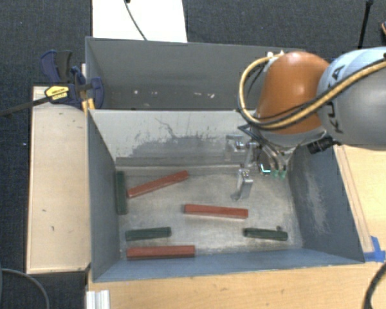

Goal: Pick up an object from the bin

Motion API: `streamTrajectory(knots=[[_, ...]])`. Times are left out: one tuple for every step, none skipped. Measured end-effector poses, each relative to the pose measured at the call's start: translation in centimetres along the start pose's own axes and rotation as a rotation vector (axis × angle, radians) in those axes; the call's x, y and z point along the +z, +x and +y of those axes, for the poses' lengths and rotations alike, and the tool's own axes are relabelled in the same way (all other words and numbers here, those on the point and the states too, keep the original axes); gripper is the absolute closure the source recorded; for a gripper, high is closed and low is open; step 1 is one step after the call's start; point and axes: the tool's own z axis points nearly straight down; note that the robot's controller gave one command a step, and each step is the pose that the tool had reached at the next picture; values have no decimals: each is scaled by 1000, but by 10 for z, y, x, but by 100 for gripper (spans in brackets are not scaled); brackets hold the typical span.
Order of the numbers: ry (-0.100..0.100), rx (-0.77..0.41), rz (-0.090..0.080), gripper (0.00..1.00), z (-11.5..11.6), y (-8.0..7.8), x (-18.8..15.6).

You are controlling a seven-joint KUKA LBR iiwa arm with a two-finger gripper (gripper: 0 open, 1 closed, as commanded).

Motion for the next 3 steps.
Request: streamTrajectory(knots=[[0, 116, 5, 0, -8, 63, 91], [-1, 117, -6, 100, -7, 59, 87], [-2, 103, -17, 100, 14, 33, -58]])
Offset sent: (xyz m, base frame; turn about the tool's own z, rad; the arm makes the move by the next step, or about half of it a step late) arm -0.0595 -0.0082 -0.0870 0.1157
